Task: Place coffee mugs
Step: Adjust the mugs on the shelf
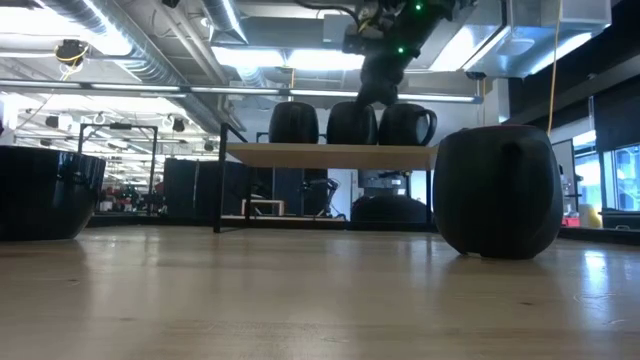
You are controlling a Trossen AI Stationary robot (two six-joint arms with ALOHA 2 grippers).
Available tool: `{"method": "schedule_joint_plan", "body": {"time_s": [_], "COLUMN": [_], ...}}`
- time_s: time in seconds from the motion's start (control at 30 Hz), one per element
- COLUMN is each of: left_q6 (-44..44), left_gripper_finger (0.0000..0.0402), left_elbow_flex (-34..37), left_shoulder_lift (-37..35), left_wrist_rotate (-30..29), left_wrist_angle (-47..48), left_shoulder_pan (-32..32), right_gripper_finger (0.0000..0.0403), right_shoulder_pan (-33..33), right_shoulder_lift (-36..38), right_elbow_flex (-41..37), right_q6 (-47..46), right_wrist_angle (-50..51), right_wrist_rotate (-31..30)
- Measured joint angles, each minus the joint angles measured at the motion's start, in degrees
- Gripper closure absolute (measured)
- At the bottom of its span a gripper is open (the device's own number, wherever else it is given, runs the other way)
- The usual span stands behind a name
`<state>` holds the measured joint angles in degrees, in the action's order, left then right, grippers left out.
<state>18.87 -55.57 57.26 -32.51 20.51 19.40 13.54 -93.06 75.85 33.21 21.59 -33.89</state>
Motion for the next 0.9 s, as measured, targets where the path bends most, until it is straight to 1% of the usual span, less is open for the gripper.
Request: {"method": "schedule_joint_plan", "body": {"time_s": [0.4, 0.9], "left_q6": [-0.02, 0.0], "left_gripper_finger": [0.031, 0.031], "left_elbow_flex": [0.0, 0.0], "left_shoulder_lift": [0.02, 0.02], "left_wrist_rotate": [-0.01, 0.0], "left_wrist_angle": [-0.02, -0.07], "left_shoulder_pan": [0.0, 0.0], "right_gripper_finger": [0.0395, 0.0395], "right_shoulder_pan": [0.85, 0.8], "right_shoulder_lift": [0.0, 0.0], "right_elbow_flex": [0.0, 0.0], "right_q6": [0.2, 0.13], "right_wrist_angle": [3.97, 8.47], "right_wrist_rotate": [-0.76, -5.18]}}
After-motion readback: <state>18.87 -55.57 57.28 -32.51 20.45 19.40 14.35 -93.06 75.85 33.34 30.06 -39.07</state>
